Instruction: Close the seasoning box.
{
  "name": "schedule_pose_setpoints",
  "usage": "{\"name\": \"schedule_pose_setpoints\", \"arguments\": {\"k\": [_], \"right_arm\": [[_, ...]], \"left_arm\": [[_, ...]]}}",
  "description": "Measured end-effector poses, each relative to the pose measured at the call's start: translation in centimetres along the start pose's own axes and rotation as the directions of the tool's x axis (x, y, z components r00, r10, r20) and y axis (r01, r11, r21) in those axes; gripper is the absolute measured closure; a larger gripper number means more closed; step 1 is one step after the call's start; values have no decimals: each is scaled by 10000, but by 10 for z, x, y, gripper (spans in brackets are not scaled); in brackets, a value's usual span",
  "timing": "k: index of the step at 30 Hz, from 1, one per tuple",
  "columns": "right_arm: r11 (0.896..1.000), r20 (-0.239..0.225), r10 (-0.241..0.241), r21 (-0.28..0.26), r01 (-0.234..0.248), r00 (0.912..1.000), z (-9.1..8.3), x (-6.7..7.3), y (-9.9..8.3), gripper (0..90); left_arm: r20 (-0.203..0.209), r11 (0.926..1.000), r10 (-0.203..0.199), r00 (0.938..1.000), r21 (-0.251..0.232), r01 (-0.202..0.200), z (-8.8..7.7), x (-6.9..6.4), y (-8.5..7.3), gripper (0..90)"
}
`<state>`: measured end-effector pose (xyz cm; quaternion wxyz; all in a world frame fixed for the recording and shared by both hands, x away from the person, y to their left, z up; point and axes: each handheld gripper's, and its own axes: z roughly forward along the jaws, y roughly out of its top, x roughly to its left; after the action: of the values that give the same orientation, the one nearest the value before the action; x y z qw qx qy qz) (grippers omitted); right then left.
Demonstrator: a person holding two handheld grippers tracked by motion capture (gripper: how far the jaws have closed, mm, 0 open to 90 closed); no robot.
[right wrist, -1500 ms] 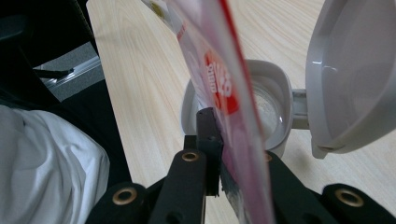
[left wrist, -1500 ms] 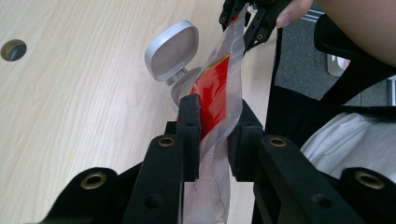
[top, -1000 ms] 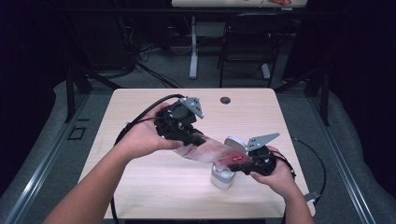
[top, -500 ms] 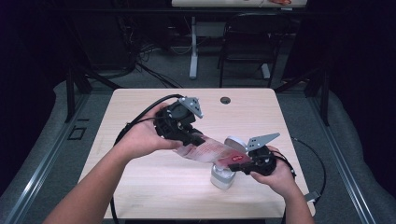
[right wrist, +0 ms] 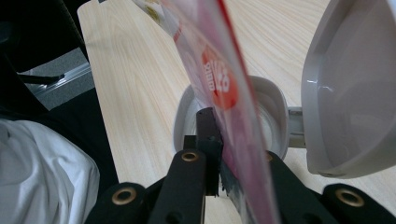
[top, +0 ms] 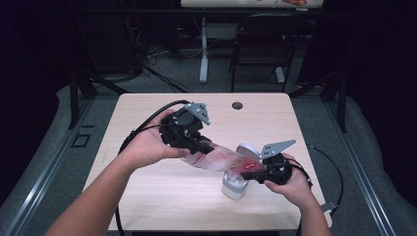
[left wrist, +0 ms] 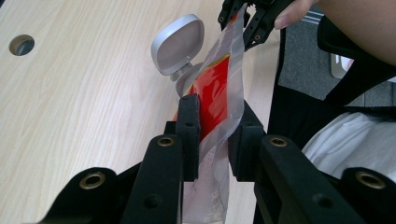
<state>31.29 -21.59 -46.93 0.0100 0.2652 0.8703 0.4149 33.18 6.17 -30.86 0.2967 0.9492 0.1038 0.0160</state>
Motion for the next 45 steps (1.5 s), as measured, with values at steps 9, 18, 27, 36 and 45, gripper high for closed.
{"name": "schedule_pose_setpoints", "arguments": {"k": [9,18,27,36,45], "right_arm": [[10000,-26,31,53,-31,10000,-1,-1,-1,883],[9999,6,37,144,-37,10000,-2,-2,-2,883],[9999,-29,-6,119,7,10000,-4,0,-1,883],[10000,0,35,49,-35,10000,-5,-2,-3,883],[10000,100,45,-79,-44,9999,-6,-2,-2,881]], "left_arm": [[13,10000,46,10000,61,-46,2,-1,2,771],[21,9999,87,10000,102,-87,4,-1,3,770],[8,10000,62,10000,42,-62,2,0,2,769],[-8,10000,-13,10000,64,13,4,1,-2,764],[6,9999,-165,9999,-25,165,6,5,-13,763]]}}
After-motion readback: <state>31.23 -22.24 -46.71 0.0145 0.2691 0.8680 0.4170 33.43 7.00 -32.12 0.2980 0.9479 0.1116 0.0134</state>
